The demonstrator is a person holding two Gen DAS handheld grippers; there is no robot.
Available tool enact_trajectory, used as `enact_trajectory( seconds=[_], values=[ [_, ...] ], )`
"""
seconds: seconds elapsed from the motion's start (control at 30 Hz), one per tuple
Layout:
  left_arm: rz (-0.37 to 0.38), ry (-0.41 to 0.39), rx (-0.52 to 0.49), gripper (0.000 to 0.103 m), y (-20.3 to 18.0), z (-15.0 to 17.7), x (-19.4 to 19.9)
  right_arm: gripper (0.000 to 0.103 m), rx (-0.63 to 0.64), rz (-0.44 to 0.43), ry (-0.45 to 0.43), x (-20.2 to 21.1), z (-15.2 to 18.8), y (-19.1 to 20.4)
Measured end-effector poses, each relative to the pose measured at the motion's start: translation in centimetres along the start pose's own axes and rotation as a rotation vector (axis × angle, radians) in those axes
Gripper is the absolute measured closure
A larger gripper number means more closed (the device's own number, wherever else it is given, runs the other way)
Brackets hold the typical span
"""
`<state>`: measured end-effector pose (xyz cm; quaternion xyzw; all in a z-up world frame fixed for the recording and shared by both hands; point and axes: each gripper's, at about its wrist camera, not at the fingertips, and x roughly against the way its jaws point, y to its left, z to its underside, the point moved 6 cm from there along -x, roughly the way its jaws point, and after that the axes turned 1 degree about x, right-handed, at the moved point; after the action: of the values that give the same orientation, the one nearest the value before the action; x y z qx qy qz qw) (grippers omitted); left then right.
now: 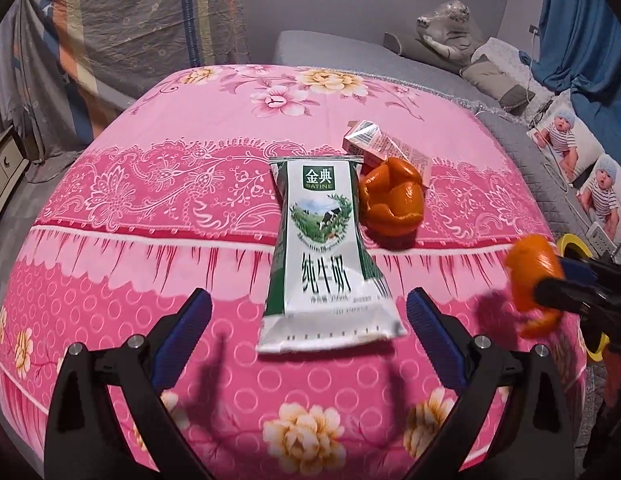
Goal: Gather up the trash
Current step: 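Grasp the white-and-green Satine milk carton with the left tool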
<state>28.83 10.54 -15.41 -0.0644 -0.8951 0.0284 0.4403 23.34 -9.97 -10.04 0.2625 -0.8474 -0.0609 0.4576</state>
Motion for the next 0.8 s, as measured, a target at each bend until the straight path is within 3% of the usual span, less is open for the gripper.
enact_trajectory(
  seconds=[0.33,0.63,0.8],
  values=[
    [-0.058,0.043,0.016,0.010,-0.1,-2.3,-3.5,0.063,0.009,-0.061,-0.070,3.6,0.2,1.1],
    [-0.108,0.069,0.037,0.010,0.8,-3.0,-6.0,0.063,0.007,-0.077,-0.076,4.2,0.8,1.4],
    [-0.111,0.067,0.028,0.018,0.6,-2.9,-6.2,0.063,-0.001,-0.078,-0.076,4.4,1.0,1.3]
  ],
)
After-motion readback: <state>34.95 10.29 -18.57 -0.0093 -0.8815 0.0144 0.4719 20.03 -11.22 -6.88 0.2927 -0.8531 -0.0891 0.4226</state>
